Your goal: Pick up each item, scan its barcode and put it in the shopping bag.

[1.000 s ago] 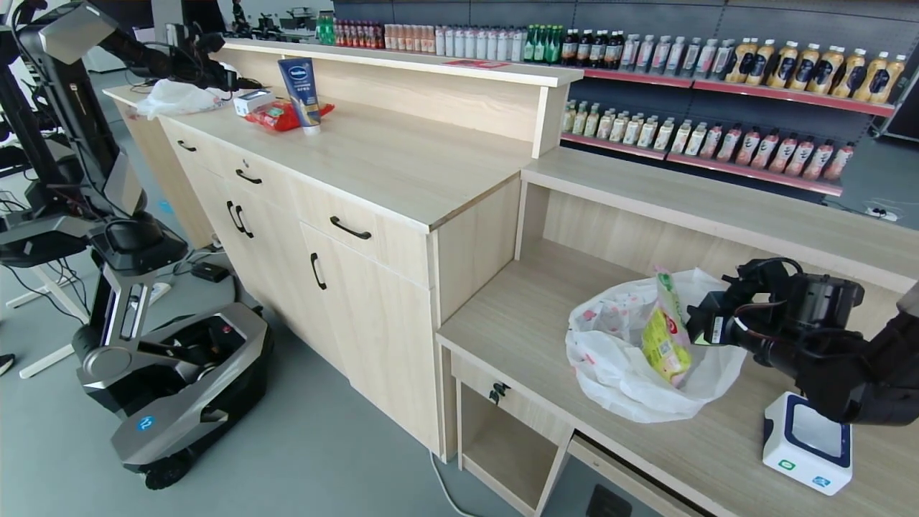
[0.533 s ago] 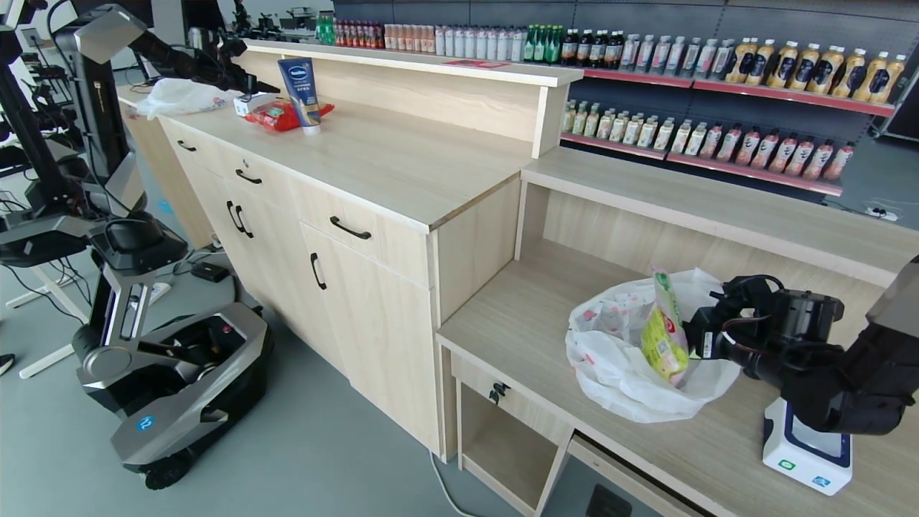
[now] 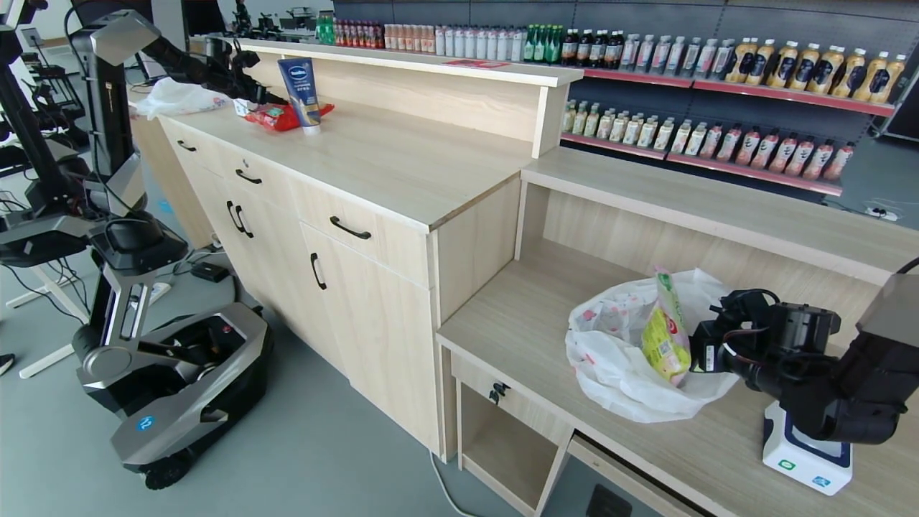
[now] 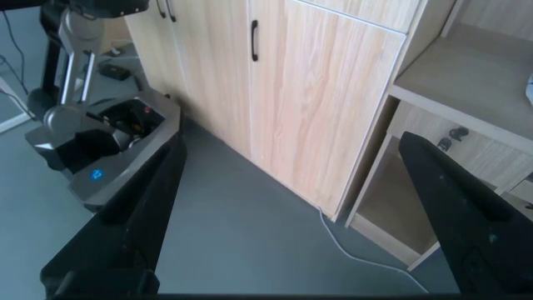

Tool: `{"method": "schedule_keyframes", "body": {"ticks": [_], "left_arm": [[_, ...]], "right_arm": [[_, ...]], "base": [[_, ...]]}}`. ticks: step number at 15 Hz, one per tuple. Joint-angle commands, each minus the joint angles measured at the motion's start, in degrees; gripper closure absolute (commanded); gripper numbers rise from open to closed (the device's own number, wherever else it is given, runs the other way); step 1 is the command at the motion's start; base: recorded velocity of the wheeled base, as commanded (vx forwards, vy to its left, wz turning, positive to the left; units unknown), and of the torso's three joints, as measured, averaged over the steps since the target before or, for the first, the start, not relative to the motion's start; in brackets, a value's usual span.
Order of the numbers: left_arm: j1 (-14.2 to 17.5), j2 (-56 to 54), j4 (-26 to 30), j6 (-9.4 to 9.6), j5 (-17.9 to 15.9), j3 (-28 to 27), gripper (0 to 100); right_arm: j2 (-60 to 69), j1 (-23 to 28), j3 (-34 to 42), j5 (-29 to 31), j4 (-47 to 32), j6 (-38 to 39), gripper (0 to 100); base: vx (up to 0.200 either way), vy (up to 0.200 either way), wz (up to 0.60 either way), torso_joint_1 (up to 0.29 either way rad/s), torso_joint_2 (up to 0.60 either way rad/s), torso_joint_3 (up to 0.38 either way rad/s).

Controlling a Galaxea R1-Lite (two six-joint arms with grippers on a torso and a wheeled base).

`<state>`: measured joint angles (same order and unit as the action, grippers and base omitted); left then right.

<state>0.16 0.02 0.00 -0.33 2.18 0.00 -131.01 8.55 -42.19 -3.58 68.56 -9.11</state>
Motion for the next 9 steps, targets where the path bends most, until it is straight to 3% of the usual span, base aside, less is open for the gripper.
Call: {"method": "schedule_keyframes", "body": {"ticks": [1,9], "left_arm": [[0.0,0.0,0.0,-0.02,0.0,0.0,0],[0.0,0.0,0.0,-0.02,0.0,0.0,0]], "right_arm": [[-0.6,0.2,-0.1,0.0,0.0,0.0,100],[-3.1,0.5,1.2,0.0,3.0,-0.1,100]], "base": [[0.0,0.0,0.0,0.0,0.0,0.0],[0.0,0.0,0.0,0.0,0.0,0.0]]}}
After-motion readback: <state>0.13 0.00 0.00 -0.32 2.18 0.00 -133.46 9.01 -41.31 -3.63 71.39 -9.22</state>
